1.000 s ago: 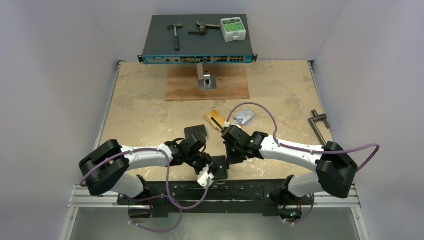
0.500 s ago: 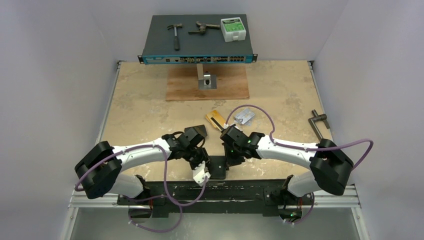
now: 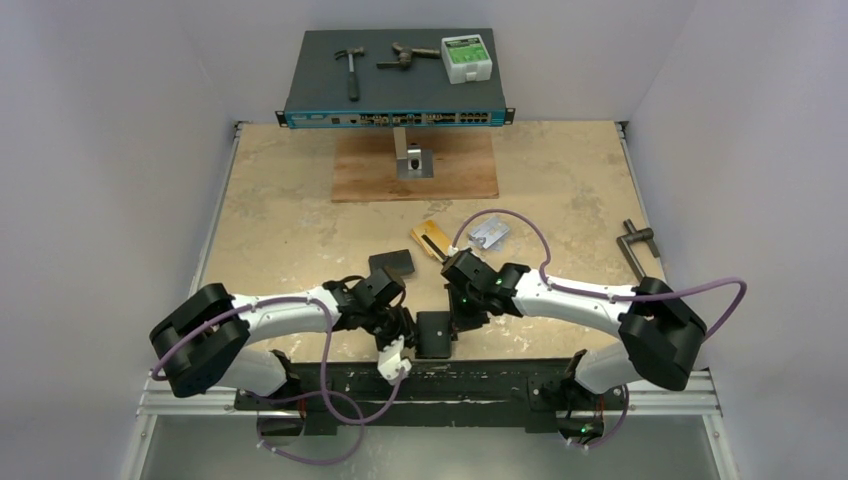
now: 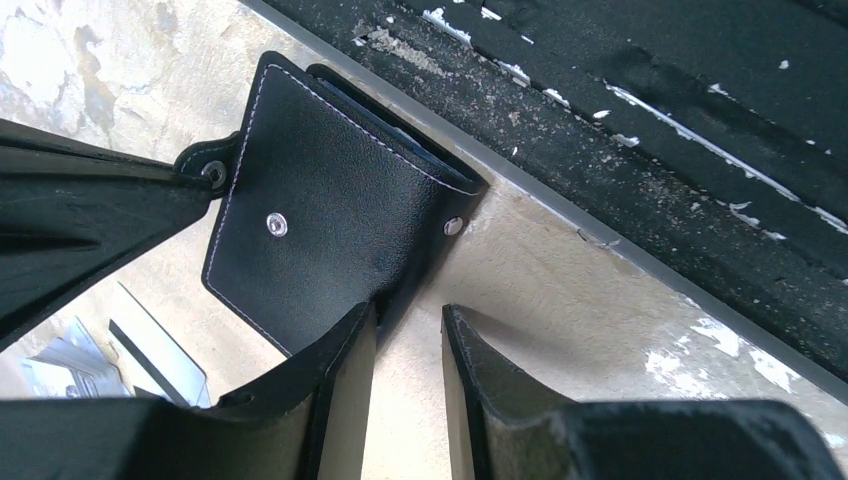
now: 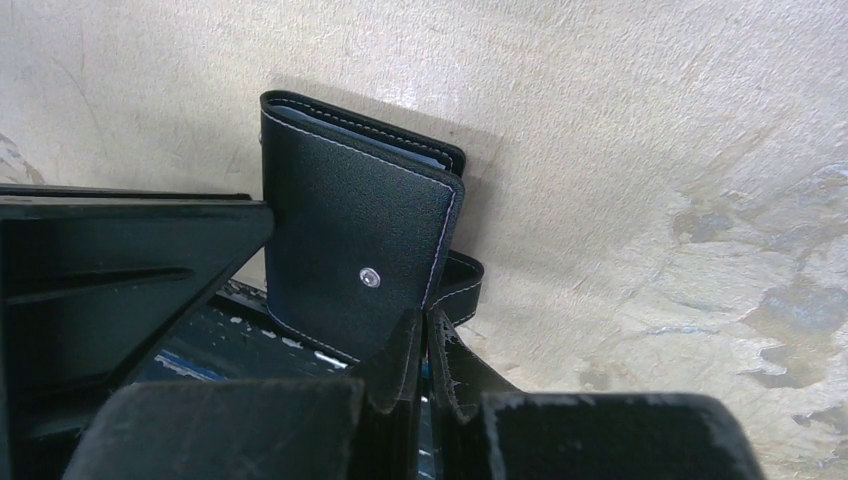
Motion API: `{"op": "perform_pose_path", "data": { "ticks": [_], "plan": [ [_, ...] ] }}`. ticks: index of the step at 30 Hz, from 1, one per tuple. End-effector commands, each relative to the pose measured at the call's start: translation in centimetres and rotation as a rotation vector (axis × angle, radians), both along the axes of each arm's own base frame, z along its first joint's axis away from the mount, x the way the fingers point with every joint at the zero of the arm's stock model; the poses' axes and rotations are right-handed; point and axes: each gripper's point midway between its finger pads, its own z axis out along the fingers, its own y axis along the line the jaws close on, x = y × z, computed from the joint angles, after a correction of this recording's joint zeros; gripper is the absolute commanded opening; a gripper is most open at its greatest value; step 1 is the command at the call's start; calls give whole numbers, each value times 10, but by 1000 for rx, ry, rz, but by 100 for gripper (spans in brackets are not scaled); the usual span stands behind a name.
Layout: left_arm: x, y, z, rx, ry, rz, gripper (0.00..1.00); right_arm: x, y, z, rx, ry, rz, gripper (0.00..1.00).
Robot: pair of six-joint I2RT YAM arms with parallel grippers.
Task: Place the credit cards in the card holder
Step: Close the card holder at the center of the board.
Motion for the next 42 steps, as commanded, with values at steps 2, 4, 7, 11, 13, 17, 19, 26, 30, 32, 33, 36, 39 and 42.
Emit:
{"op": "perform_pose_path", "data": {
  "ticks": [2,4,7,11,13,17,19,26,30,32,33,36,39,42],
  "plan": [
    [-4,-18,5,-102,-26,-61,30,8,11,5,59,7,-27,0],
    [-4,-20,5,-109,-28,-64,30,9,12,4,66,12,-29,0],
    [-2,-26,9,-135,-29,-49,30,10,15,1,66,21,-21,0],
    [-3,-27,9,-145,-27,-50,30,9,16,-3,67,29,-20,0],
    [-4,-28,8,-148,-21,-49,30,8,18,-6,75,38,-19,0],
    [-9,-27,5,-142,-6,-55,30,9,22,-8,82,47,-14,0],
    [-12,-27,2,-141,-5,-61,30,11,23,-7,89,44,-19,0],
    [-18,-29,-2,-139,8,-73,30,13,26,-4,124,50,-17,0],
    [-18,-29,-5,-128,13,-68,29,12,29,-2,145,56,-8,0],
    [-18,-28,-6,-123,15,-61,29,11,31,0,159,58,-1,0],
    [-17,-28,-7,-119,15,-56,29,11,28,0,151,58,-1,0],
    [-17,-27,-8,-116,18,-42,28,8,22,1,140,57,-7,0],
    [-16,-25,-11,-108,22,-28,27,3,15,-2,120,68,-1,0],
    [-16,-24,-13,-101,24,-20,25,0,7,-6,93,68,-2,0]
  ]
}}
